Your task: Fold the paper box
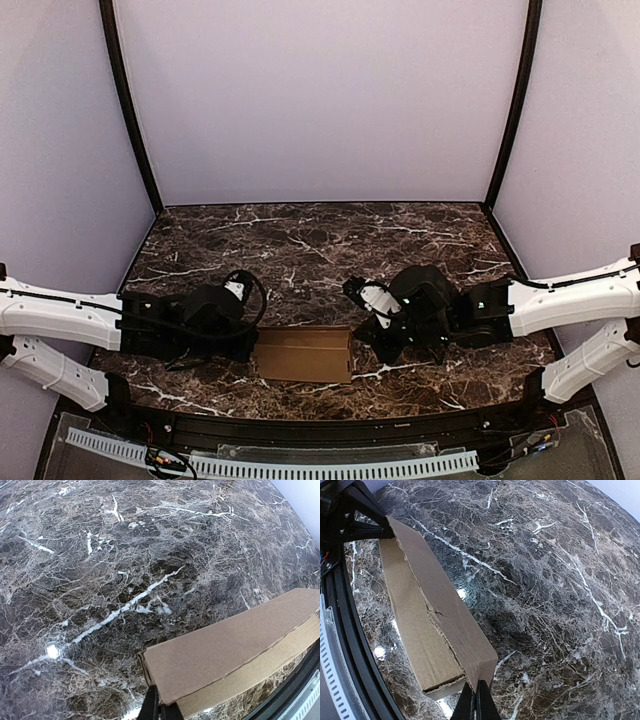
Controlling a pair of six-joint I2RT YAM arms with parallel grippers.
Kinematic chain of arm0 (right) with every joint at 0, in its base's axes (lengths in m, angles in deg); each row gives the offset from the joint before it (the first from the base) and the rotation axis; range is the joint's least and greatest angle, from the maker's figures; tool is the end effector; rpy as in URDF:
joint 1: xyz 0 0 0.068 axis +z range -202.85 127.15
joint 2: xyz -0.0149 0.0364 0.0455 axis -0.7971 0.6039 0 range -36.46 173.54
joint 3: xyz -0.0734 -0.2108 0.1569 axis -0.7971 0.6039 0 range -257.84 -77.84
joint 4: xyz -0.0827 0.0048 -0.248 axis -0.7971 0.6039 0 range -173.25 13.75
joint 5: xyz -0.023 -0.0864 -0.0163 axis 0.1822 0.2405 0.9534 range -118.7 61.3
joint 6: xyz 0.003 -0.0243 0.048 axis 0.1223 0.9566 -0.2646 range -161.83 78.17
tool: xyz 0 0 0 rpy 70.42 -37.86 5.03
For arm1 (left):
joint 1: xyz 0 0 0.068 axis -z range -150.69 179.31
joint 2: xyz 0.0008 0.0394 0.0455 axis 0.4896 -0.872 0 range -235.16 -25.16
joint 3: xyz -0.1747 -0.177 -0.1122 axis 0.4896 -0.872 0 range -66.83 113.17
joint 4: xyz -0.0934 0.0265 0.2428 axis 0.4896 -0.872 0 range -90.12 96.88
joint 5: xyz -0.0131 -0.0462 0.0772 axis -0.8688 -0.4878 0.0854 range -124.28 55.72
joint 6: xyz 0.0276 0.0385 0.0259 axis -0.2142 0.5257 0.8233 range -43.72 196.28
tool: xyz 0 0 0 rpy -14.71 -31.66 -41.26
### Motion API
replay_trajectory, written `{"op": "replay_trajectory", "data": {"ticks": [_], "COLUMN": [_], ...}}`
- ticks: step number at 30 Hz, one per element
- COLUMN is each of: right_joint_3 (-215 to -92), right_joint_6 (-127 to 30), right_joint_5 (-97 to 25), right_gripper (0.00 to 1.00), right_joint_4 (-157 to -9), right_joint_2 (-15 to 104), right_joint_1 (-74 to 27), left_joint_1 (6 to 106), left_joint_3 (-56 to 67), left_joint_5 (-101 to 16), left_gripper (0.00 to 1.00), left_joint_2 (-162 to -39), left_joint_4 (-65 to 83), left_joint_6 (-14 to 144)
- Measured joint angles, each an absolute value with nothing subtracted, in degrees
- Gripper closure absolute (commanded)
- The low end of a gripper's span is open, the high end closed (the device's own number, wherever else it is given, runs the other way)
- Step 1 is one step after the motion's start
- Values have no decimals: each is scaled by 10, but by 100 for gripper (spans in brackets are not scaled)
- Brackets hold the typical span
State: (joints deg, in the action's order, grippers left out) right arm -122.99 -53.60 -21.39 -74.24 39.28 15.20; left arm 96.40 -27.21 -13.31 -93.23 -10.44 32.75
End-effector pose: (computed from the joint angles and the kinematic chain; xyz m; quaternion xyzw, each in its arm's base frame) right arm 0.1090 0.2586 0.2267 -0.4020 0.8091 0.2283 0.3629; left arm 0.1054 -0.2163 0.2175 0.1189 0.9058 -0.2083 0.3493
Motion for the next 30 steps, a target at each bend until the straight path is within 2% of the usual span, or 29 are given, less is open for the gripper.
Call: {"op": "replay_trajectory", "data": {"ticks": [30], "right_joint_3": [-1265], "right_joint_6": [-818], "right_joint_5": [-264], "right_gripper": [100], "right_joint_4": [-725], "right_joint_2": [397], "right_joint_1": [139], "left_joint_1": [1072], "left_joint_3": [-273], "left_joint_5": [55], "left_gripper": [100], "left_joint_2": [-986], "left_joint_4": [-101], "left_joint_6": [336]}}
